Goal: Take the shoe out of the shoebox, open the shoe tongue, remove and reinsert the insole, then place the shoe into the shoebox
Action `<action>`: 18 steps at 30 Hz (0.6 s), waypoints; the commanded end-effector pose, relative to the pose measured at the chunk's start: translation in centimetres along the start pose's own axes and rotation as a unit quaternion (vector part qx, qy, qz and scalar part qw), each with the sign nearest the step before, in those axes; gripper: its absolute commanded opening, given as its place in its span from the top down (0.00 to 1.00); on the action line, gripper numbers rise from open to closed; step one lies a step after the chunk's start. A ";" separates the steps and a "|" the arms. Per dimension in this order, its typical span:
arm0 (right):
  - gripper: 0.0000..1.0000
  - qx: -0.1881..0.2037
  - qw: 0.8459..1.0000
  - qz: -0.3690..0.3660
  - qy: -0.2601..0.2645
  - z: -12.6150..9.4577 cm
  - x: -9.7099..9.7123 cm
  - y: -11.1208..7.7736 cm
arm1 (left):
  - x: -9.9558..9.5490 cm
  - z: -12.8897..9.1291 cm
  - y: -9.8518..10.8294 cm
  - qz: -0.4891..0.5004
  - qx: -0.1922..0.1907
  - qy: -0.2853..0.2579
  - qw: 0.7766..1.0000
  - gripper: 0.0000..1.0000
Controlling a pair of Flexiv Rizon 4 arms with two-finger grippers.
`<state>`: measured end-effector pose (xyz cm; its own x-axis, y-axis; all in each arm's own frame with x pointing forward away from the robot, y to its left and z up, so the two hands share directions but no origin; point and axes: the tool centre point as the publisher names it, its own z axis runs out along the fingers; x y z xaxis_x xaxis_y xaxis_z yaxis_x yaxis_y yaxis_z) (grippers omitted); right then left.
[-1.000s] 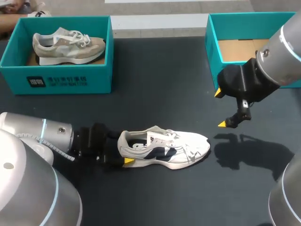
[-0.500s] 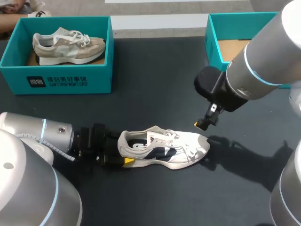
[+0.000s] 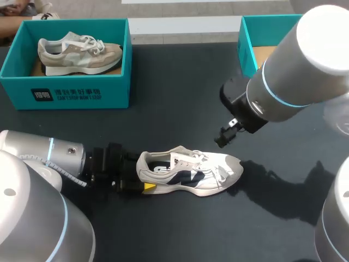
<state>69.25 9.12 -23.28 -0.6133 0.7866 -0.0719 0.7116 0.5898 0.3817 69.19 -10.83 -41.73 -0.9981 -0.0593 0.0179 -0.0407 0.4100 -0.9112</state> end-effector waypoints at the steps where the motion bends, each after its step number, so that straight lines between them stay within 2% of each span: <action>1: 0.00 0.014 1.000 0.011 -0.022 3.3 2.5 3.0 | 0.1 0.6 0.6 0.000 -0.001 0.000 1.000 1.00; 8: 0.00 0.017 0.999 0.015 -0.024 6.0 5.3 4.8 | 0.1 0.6 0.6 0.000 -0.001 0.000 1.000 1.00; 16: 0.00 0.027 0.998 0.036 -0.032 8.2 7.9 5.3 | 0.1 0.6 0.6 0.000 -0.001 0.000 1.000 1.00; 18: 0.00 0.013 0.998 0.038 -0.038 8.3 8.1 5.5 | 0.1 0.6 0.6 0.000 -0.001 0.000 1.000 1.00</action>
<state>70.15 17.32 -27.03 -0.5504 0.8333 -0.0521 0.7584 0.5250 0.3863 69.18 -10.83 -41.73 -0.9981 -0.0593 0.0178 -0.0406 0.4099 -0.9112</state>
